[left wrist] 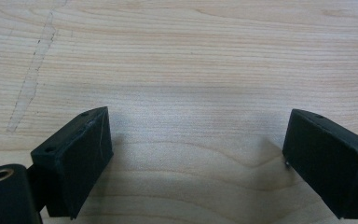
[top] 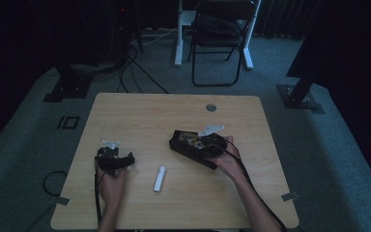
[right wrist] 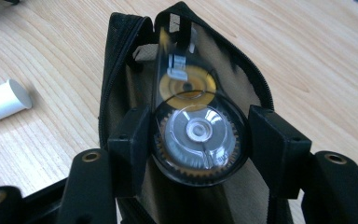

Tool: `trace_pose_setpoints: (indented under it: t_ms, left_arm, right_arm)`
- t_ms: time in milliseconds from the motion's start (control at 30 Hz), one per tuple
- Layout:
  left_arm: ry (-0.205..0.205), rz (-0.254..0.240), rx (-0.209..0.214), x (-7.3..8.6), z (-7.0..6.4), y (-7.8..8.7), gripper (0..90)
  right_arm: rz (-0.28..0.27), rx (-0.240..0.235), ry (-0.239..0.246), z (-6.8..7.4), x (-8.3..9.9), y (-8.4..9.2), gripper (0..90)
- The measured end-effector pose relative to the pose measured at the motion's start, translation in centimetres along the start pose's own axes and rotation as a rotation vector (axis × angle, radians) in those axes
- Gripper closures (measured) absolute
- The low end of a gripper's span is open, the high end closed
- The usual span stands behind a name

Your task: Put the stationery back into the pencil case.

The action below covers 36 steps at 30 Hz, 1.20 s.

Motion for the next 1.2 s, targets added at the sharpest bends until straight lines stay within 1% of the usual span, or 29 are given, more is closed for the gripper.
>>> trace_pose_setpoints:
  t_ms: [100,267,333,500,600,767,933,1000,1133,1200]
  left_arm:
    - [0.000,0.000,0.000,0.0,0.0,0.0,8.3]
    - [0.000,0.000,0.000,0.0,0.0,0.0,8.3]
    - [-0.001,-0.001,0.003,0.0,0.0,0.0,8.3]
    - [-0.002,0.000,0.004,0.0,-0.1,0.0,8.3]
    - [-0.001,0.000,0.004,0.0,-0.1,0.0,8.3]
    - [-0.001,-0.001,0.004,0.0,-0.1,0.0,8.3]
    - [-0.002,0.000,0.004,0.0,-0.1,0.0,8.3]
    - [-0.002,0.000,0.004,0.0,-0.1,0.0,8.3]
    - [-0.002,0.000,0.004,0.0,-0.1,0.0,8.3]
    - [-0.002,0.000,0.004,0.0,-0.1,0.0,8.3]
  right_arm:
    - [0.004,-0.009,-0.018,-0.1,0.1,-0.2,41.1]
    - [0.005,-0.017,-0.028,-0.1,0.2,-0.3,41.1]
    - [-0.018,-0.031,-0.027,0.0,-0.1,0.0,38.9]
    - [-0.074,-0.010,-0.023,0.3,-0.8,1.2,40.3]
    - [-0.111,-0.006,-0.005,1.2,-1.4,2.1,41.0]
    - [-0.144,-0.020,0.016,3.0,-1.8,2.8,41.5]
    - [-0.160,-0.036,0.030,4.6,-2.0,2.7,41.7]
    - [-0.161,-0.052,0.033,5.4,-2.0,2.4,41.5]
    - [-0.157,-0.070,0.053,7.0,-2.1,2.0,39.7]
    - [-0.166,-0.083,0.062,7.7,-2.4,1.9,38.8]
Point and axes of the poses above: each handheld gripper's, and its own axes: y roughly backward along the jaws, x roughly out of its underside, z roughly to its left, the point moved 8 cm from there along -y, roughly forward along the jaws, and after that the axes turned 8 degrees about -x, right-handed, at the moved point
